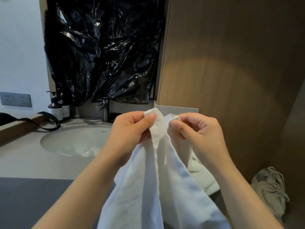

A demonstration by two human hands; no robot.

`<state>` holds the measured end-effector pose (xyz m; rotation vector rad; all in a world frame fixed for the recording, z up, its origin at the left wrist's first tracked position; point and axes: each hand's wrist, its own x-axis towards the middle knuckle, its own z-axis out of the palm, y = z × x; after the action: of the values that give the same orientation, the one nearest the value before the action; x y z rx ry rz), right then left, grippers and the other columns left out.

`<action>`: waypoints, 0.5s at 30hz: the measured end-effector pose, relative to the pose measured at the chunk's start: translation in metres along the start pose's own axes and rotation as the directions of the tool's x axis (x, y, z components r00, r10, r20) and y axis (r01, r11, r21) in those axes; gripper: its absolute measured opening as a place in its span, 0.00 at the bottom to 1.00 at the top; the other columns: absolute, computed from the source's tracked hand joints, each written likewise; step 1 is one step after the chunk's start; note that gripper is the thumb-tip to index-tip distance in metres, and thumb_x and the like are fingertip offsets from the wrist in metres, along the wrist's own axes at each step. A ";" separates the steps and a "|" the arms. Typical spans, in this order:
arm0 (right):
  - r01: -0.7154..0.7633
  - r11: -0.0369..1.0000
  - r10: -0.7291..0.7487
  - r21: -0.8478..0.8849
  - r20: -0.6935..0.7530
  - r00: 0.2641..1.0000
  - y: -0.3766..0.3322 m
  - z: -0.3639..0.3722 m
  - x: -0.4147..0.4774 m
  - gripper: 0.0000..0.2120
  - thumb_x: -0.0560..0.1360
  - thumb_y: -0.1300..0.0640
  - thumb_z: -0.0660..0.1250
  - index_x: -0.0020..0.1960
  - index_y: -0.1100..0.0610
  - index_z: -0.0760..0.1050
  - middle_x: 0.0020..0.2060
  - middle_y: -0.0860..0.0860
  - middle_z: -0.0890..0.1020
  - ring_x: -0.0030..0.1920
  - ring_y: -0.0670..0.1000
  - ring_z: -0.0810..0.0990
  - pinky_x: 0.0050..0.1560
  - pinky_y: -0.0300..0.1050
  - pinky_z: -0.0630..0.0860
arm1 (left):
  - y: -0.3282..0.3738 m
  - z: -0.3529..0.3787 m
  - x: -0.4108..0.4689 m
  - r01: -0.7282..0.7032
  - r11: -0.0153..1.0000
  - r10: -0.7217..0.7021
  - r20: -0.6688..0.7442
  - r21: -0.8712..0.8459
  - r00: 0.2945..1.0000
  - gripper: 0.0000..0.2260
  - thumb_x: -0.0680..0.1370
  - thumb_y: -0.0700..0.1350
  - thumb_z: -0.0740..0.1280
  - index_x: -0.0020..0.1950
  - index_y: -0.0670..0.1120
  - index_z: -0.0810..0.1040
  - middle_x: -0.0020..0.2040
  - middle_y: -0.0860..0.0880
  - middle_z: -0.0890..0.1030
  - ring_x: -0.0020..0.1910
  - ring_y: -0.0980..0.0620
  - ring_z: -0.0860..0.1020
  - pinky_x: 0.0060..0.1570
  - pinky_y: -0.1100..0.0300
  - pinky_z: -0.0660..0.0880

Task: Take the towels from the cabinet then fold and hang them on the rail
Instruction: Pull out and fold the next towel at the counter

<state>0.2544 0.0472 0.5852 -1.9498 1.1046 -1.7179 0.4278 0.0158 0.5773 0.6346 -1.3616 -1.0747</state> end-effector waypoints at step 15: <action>0.157 0.968 -0.145 -0.197 0.075 0.987 -0.005 -0.001 0.013 0.07 0.74 0.50 0.72 0.41 0.53 0.81 0.34 0.48 0.80 0.37 0.52 0.77 0.36 0.46 0.75 | 0.006 -0.002 0.003 -0.165 0.967 0.159 0.047 0.192 0.986 0.08 0.78 0.43 0.68 0.46 0.45 0.86 0.40 0.38 0.84 0.37 0.46 0.81 0.40 0.51 0.81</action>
<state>0.2554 0.0416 0.5979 -2.2474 1.1771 -1.6658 0.4309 0.0149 0.5832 0.6390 -1.5316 -0.8288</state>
